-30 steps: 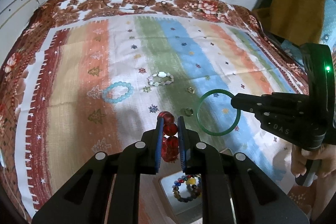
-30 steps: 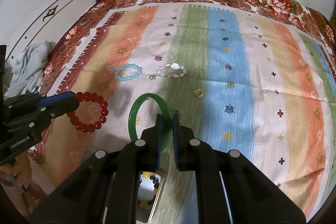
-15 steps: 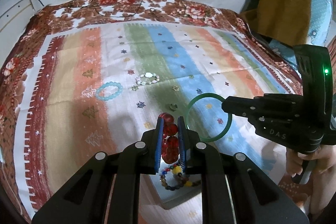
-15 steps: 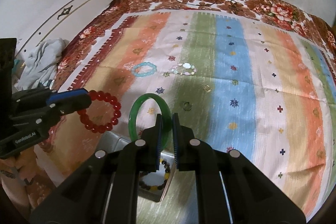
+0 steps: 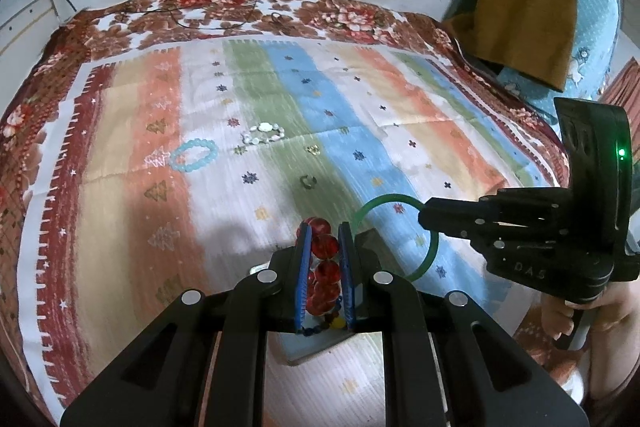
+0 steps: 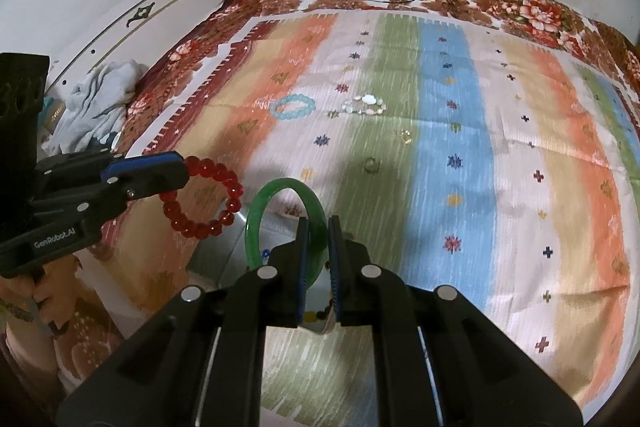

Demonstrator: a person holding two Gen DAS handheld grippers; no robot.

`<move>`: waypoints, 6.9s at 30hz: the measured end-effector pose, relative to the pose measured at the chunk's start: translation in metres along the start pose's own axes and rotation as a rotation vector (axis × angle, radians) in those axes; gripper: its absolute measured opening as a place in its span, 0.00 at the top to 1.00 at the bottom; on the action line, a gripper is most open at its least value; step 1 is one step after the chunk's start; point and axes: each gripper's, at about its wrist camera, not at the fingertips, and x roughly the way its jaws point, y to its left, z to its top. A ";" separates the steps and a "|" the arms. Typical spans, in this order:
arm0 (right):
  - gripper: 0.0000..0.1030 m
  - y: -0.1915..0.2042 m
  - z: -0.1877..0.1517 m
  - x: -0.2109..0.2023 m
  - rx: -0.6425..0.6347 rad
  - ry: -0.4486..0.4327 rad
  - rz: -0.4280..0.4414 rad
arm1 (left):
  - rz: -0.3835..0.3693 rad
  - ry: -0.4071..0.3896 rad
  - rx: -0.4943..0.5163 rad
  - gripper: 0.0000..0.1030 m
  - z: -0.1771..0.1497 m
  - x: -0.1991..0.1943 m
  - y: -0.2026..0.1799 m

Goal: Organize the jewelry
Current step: 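Open both tools to drop red bracelet and green bangle into tin, then move both tools back toward the pink-white bracelet and rings, then lower left tool over light-blue bracelet while right tool lowers over gold ring, then close left tool on light-blue bracelet while right tool grasps gold ring, then lift and carry light-blue bracelet and gold ring over the tin box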

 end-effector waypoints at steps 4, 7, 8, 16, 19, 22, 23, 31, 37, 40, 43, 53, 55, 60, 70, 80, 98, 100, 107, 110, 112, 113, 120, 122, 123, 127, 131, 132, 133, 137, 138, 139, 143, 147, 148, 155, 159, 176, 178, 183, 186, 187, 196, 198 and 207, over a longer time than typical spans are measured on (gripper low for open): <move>0.90 0.003 -0.006 0.003 -0.008 0.017 0.001 | 0.005 0.014 0.004 0.87 -0.006 0.003 -0.004; 0.83 0.001 -0.007 0.008 0.000 0.033 0.032 | -0.016 0.055 0.013 0.84 -0.010 0.011 -0.006; 0.61 0.000 -0.007 0.010 0.009 0.040 0.043 | -0.014 0.059 0.021 0.80 -0.011 0.013 -0.007; 0.42 -0.013 -0.004 0.013 0.036 0.029 -0.025 | 0.071 0.029 -0.067 0.52 -0.005 0.010 0.025; 0.42 -0.020 0.000 0.015 0.059 0.027 -0.030 | 0.106 0.032 -0.060 0.52 -0.004 0.014 0.028; 0.42 -0.025 0.005 0.019 0.080 0.028 -0.037 | 0.154 0.023 -0.041 0.52 -0.001 0.017 0.028; 0.42 -0.028 0.008 0.022 0.087 0.030 -0.038 | 0.171 0.023 -0.035 0.52 0.000 0.020 0.029; 0.42 -0.037 0.027 0.045 0.081 0.058 -0.061 | 0.179 0.024 -0.063 0.52 0.016 0.029 0.042; 0.42 -0.044 0.035 0.055 0.085 0.067 -0.070 | 0.218 0.027 -0.037 0.52 0.028 0.041 0.040; 0.42 -0.045 0.041 0.060 0.079 0.070 -0.076 | 0.217 0.039 -0.038 0.52 0.030 0.046 0.043; 0.42 -0.047 0.048 0.068 0.080 0.077 -0.075 | 0.229 0.048 -0.029 0.52 0.033 0.051 0.046; 0.41 -0.050 0.063 0.090 0.086 0.097 -0.066 | 0.256 0.081 -0.056 0.52 0.047 0.072 0.070; 0.41 -0.052 0.064 0.096 0.086 0.106 -0.065 | 0.259 0.087 -0.055 0.52 0.050 0.076 0.072; 0.41 -0.055 0.068 0.102 0.092 0.112 -0.053 | 0.269 0.108 -0.054 0.52 0.057 0.090 0.079; 0.36 -0.059 0.074 0.117 0.094 0.137 -0.057 | 0.307 0.125 -0.041 0.51 0.068 0.111 0.089; 0.31 -0.057 0.083 0.130 0.105 0.160 -0.022 | 0.278 0.174 -0.071 0.50 0.078 0.132 0.100; 0.31 -0.071 0.086 0.178 0.165 0.262 0.005 | 0.283 0.236 -0.074 0.50 0.092 0.179 0.121; 0.31 -0.071 0.086 0.182 0.166 0.270 0.003 | 0.279 0.239 -0.070 0.51 0.094 0.183 0.121; 0.31 -0.073 0.088 0.197 0.159 0.298 -0.011 | 0.287 0.267 -0.055 0.51 0.097 0.203 0.126; 0.31 -0.072 0.088 0.204 0.151 0.315 -0.014 | 0.293 0.280 -0.052 0.51 0.098 0.211 0.130; 0.31 -0.072 0.088 0.207 0.149 0.323 -0.015 | 0.295 0.288 -0.053 0.50 0.099 0.215 0.132; 0.31 -0.072 0.087 0.209 0.149 0.328 -0.013 | 0.295 0.292 -0.052 0.51 0.099 0.218 0.133; 0.31 -0.070 0.085 0.214 0.133 0.337 -0.027 | 0.295 0.309 -0.035 0.51 0.098 0.231 0.137; 0.34 -0.069 0.084 0.215 0.121 0.341 -0.038 | 0.293 0.308 -0.032 0.51 0.098 0.232 0.138; 0.35 -0.068 0.083 0.215 0.114 0.349 -0.042 | 0.291 0.308 -0.030 0.51 0.098 0.233 0.138; 0.48 -0.068 0.082 0.216 0.116 0.372 -0.065 | 0.307 0.309 -0.008 0.61 0.096 0.234 0.139; 0.77 -0.073 0.081 0.215 0.138 0.372 -0.075 | 0.321 0.310 -0.011 0.74 0.096 0.232 0.143; 0.78 -0.075 0.081 0.214 0.156 0.371 -0.069 | 0.315 0.308 -0.017 0.80 0.096 0.231 0.145; 0.78 -0.076 0.081 0.214 0.160 0.373 -0.064 | 0.313 0.307 -0.019 0.84 0.096 0.231 0.146; 0.79 -0.074 0.082 0.214 0.138 0.374 -0.066 | 0.306 0.297 -0.041 0.89 0.095 0.228 0.150; 0.79 -0.074 0.083 0.214 0.138 0.373 -0.065 | 0.302 0.294 -0.048 0.89 0.095 0.227 0.150; 0.79 -0.075 0.083 0.213 0.138 0.371 -0.064 | 0.298 0.292 -0.053 0.89 0.095 0.225 0.151; 0.79 -0.073 0.086 0.206 0.130 0.353 -0.059 | 0.258 0.283 -0.085 0.89 0.094 0.215 0.151; 0.79 -0.070 0.091 0.195 0.119 0.321 -0.058 | 0.237 0.247 -0.106 0.89 0.095 0.197 0.148; 0.79 -0.070 0.091 0.192 0.117 0.315 -0.058 | 0.232 0.240 -0.111 0.89 0.096 0.193 0.148; 0.79 -0.063 0.094 0.179 0.101 0.277 -0.064 | 0.202 0.185 -0.143 0.89 0.097 0.164 0.142; 0.79 -0.059 0.097 0.170 0.098 0.253 -0.058 | 0.199 0.166 -0.143 0.89 0.094 0.149 0.137; 0.79 -0.043 0.092 0.125 0.093 0.173 -0.031 | 0.146 0.085 -0.115 0.89 0.085 0.096 0.093; 0.79 -0.041 0.090 0.120 0.093 0.165 -0.026 | 0.140 0.067 -0.106 0.89 0.082 0.087 0.085; 0.79 -0.038 0.085 0.104 0.096 0.139 -0.012 | 0.114 0.031 -0.086 0.89 0.078 0.068 0.069; 0.79 -0.037 0.083 0.096 0.098 0.127 -0.008 | 0.100 0.011 -0.079 0.89 0.075 0.058 0.060; 0.79 -0.037 0.083 0.094 0.099 0.125 -0.008 | 0.095 0.007 -0.074 0.89 0.072 0.055 0.056; 0.79 -0.032 0.072 0.072 0.091 0.093 0.002 | 0.078 -0.019 -0.042 0.89 0.058 0.037 0.037; 0.79 -0.031 0.069 0.068 0.092 0.087 0.008 | 0.070 -0.028 -0.038 0.89 0.054 0.031 0.034; 0.79 -0.018 0.056 0.049 0.063 0.065 0.040 | 0.036 -0.053 -0.032 0.89 0.035 0.012 0.021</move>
